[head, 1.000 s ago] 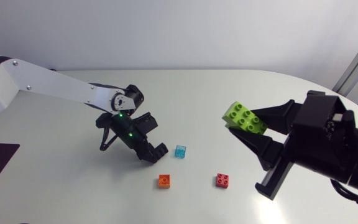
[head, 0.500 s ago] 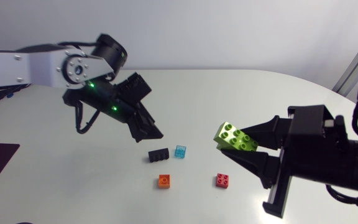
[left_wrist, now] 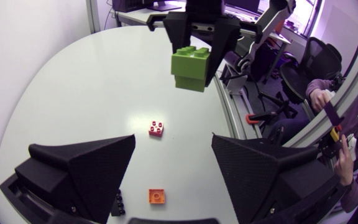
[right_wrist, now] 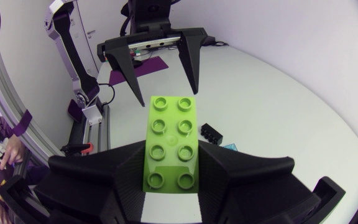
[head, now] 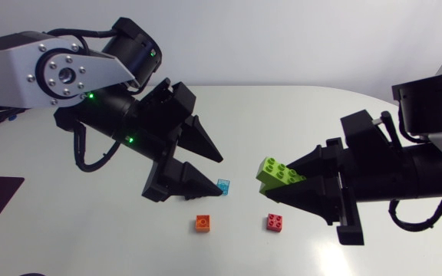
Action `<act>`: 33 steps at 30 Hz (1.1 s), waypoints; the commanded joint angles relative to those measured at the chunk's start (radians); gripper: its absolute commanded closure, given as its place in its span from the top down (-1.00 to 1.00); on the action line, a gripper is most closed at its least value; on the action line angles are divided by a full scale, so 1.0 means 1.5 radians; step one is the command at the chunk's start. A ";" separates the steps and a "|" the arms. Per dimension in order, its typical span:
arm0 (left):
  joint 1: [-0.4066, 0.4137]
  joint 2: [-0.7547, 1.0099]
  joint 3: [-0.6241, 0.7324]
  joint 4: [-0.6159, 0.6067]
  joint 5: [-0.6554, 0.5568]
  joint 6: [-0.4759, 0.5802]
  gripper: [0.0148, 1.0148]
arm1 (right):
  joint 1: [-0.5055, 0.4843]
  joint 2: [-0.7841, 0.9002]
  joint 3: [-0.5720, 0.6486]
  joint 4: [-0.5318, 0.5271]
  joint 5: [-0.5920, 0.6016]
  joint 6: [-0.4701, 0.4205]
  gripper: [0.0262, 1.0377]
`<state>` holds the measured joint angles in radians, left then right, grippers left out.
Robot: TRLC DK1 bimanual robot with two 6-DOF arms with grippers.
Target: Disassemble duplo
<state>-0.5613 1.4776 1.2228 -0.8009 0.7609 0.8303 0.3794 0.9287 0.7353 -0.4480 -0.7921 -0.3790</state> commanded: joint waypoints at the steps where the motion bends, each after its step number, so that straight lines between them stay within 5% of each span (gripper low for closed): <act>1: -0.002 0.019 0.018 -0.025 0.028 0.058 0.69 | -0.004 0.023 0.022 -0.012 -0.025 -0.012 -0.69; 23: -0.048 0.097 0.118 -0.084 0.096 0.057 0.67 | 0.075 0.069 0.020 0.003 -0.009 -0.001 -0.69; 33: -0.074 0.101 0.115 -0.084 0.101 0.045 0.44 | 0.084 0.072 0.018 0.008 -0.003 0.000 -0.69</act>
<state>-0.6605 1.6043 1.3819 -0.9134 0.8951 0.9035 0.4976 1.0260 0.7521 -0.4427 -0.8001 -0.3820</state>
